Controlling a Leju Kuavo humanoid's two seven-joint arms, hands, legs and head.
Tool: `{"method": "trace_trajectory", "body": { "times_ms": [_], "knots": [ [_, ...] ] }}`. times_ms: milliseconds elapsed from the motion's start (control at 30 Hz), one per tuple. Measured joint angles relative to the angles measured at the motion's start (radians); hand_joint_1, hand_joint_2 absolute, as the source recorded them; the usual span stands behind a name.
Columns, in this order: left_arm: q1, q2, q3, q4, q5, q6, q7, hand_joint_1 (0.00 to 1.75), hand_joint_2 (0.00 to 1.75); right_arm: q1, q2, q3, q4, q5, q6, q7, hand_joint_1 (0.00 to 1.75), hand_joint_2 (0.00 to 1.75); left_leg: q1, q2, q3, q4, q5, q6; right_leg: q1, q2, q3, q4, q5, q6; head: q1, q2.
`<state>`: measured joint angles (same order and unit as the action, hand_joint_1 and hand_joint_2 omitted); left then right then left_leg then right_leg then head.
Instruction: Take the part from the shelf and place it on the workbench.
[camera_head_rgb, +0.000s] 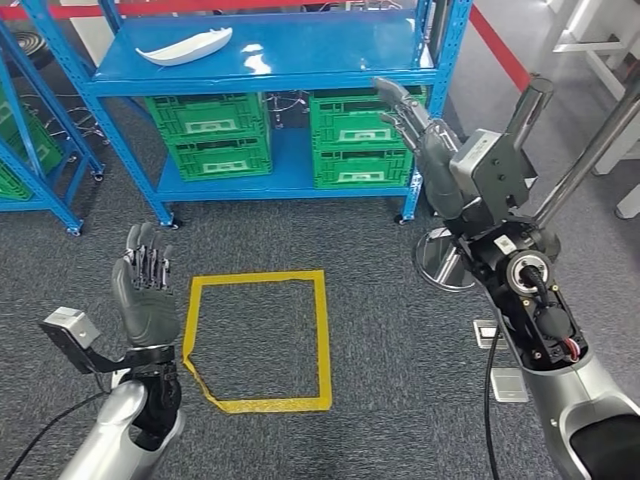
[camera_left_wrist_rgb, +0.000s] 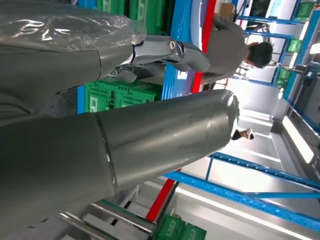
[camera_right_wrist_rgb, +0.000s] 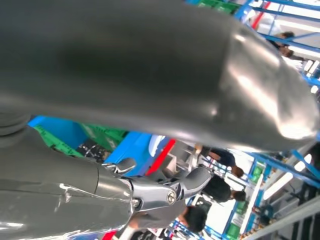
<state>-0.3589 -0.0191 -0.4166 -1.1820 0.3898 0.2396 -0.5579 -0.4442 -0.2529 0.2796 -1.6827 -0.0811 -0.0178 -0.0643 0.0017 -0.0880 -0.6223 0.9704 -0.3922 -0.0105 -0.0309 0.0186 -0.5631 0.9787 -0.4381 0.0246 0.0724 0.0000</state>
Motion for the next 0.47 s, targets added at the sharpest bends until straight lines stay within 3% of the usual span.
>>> {"method": "trace_trajectory", "body": {
  "times_ms": [67, 133, 167, 200, 233, 300, 333, 400, 467],
  "knots": [
    [-0.002, 0.002, 0.0, 0.001, 0.0, 0.0, 0.0, 0.0, 0.0, 0.001, 0.0, -0.001, 0.001, -0.002, -0.001, -0.001, 0.0, 0.0, 0.0, 0.046, -0.047, 0.098, -0.049, -0.011, -0.002, -0.006, 0.005, -0.004, 0.0, -0.009, -0.012, 0.0],
    [-0.001, 0.002, -0.001, 0.003, 0.0, 0.002, 0.0, 0.0, 0.0, 0.004, 0.0, -0.001, 0.005, -0.002, -0.002, -0.002, 0.0, 0.0, 0.003, 0.075, -0.124, 0.24, -0.102, -0.018, 0.001, -0.013, 0.005, -0.004, -0.001, -0.014, -0.019, 0.0],
    [0.001, 0.003, -0.001, 0.004, 0.0, 0.004, 0.001, 0.0, 0.0, 0.007, 0.0, -0.001, 0.008, -0.002, -0.003, -0.002, 0.0, 0.0, 0.004, 0.079, -0.149, 0.281, -0.108, -0.019, 0.002, -0.016, 0.005, -0.004, -0.002, -0.015, -0.02, 0.0],
    [0.002, 0.004, -0.001, 0.007, 0.001, 0.006, 0.001, 0.0, 0.0, 0.008, 0.0, -0.002, 0.011, 0.0, -0.006, -0.003, 0.0, 0.0, 0.004, 0.081, -0.152, 0.28, -0.096, -0.017, 0.002, -0.019, 0.006, -0.004, -0.003, -0.015, -0.021, 0.0],
    [0.002, 0.006, -0.001, 0.01, 0.002, 0.008, 0.0, 0.0, 0.0, 0.01, 0.0, -0.003, 0.015, 0.004, -0.01, -0.005, 0.0, 0.0, 0.004, 0.081, -0.133, 0.235, -0.066, -0.013, 0.003, -0.021, 0.007, -0.004, -0.004, -0.015, -0.021, 0.0],
    [-0.001, 0.01, -0.001, 0.02, 0.005, 0.006, -0.004, 0.0, 0.0, 0.012, -0.001, -0.008, 0.025, 0.02, -0.02, -0.013, 0.0, 0.0, 0.0, 0.084, -0.057, 0.08, 0.001, 0.0, 0.006, -0.023, 0.009, -0.004, -0.008, -0.012, -0.022, 0.0],
    [-0.003, 0.012, -0.001, 0.029, 0.007, 0.003, -0.009, 0.0, 0.0, 0.015, -0.002, -0.013, 0.032, 0.032, -0.026, -0.019, 0.0, 0.0, -0.004, 0.086, -0.027, 0.02, 0.02, 0.007, 0.008, -0.024, 0.01, -0.004, -0.01, -0.009, -0.022, 0.0],
    [-0.007, 0.016, 0.0, 0.058, 0.007, -0.003, -0.024, 0.0, 0.0, 0.028, -0.007, -0.024, 0.052, 0.061, -0.037, -0.033, 0.0, 0.0, -0.009, 0.087, -0.004, -0.026, 0.026, 0.012, 0.013, -0.025, 0.01, -0.005, -0.016, -0.005, -0.02, 0.0],
    [-0.009, 0.019, 0.001, 0.09, 0.004, -0.005, -0.037, 0.0, 0.0, 0.045, -0.013, -0.032, 0.071, 0.083, -0.045, -0.045, 0.0, 0.0, -0.007, 0.084, -0.002, -0.027, 0.027, 0.008, 0.014, -0.027, 0.012, -0.004, -0.02, -0.01, -0.019, 0.0]
  ]
}}
